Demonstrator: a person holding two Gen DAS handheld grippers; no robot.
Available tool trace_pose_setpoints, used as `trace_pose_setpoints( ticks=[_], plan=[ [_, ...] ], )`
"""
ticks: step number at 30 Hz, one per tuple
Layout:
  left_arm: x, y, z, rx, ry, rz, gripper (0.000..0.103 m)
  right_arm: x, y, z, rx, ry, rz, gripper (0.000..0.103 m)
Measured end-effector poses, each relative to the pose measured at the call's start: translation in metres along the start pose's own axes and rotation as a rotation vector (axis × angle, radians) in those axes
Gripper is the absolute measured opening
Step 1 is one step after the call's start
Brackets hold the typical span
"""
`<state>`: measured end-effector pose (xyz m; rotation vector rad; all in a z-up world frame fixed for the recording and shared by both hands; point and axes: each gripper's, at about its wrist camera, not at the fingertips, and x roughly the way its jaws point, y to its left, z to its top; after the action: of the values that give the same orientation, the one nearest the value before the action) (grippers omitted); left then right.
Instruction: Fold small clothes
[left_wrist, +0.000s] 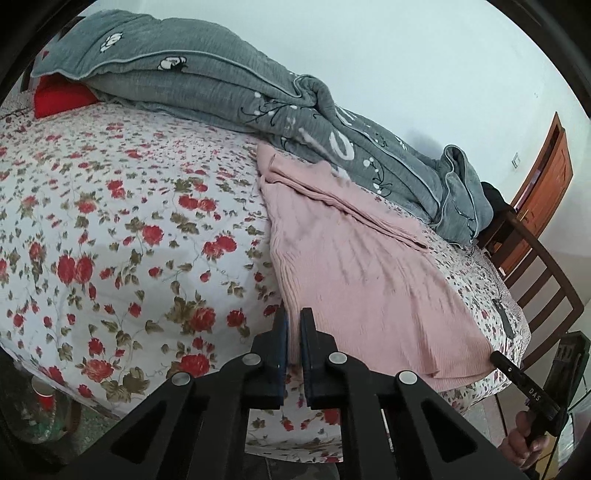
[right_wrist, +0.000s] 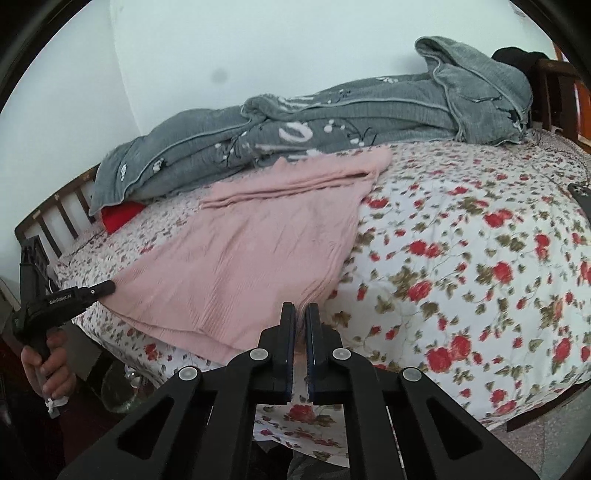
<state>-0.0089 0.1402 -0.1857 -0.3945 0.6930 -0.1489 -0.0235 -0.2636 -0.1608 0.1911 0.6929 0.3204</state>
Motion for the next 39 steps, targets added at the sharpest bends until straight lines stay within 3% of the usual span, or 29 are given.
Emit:
trace_pose_setpoints(
  ticks=[12, 13, 15, 17, 22, 24, 27, 39],
  plan=[
    [0.029, 0.0, -0.019, 0.051, 0.105, 0.097, 0.01, 0.024, -0.007, -0.017, 0.008, 0.116, -0.008, 0.009],
    [0.032, 0.003, -0.02, 0.042, 0.118, 0.093, 0.012, 0.027, -0.008, -0.018, 0.011, 0.123, -0.01, 0.011],
    [0.037, 0.006, -0.021, 0.023, 0.133, 0.077, 0.026, 0.033, -0.009, -0.021, 0.021, 0.141, -0.007, 0.026],
    [0.041, 0.008, -0.023, 0.01, 0.139, 0.063, 0.029, 0.04, -0.012, -0.023, 0.042, 0.155, 0.003, 0.03],
    [0.05, 0.007, -0.026, 0.012, 0.147, 0.073, 0.029, 0.055, -0.012, -0.028, 0.06, 0.18, -0.001, 0.029],
    [0.05, 0.007, -0.027, 0.01, 0.144, 0.075, 0.028, 0.057, -0.01, -0.03, 0.051, 0.172, -0.007, 0.006],
    [0.046, 0.007, -0.025, 0.0, 0.127, 0.066, 0.009, 0.057, -0.005, -0.031, 0.022, 0.165, -0.009, 0.006],
    [0.001, -0.007, 0.011, 0.012, -0.006, -0.007, 0.007, 0.006, 0.005, 0.009, 0.013, 0.013, 0.078, 0.005]
  ],
)
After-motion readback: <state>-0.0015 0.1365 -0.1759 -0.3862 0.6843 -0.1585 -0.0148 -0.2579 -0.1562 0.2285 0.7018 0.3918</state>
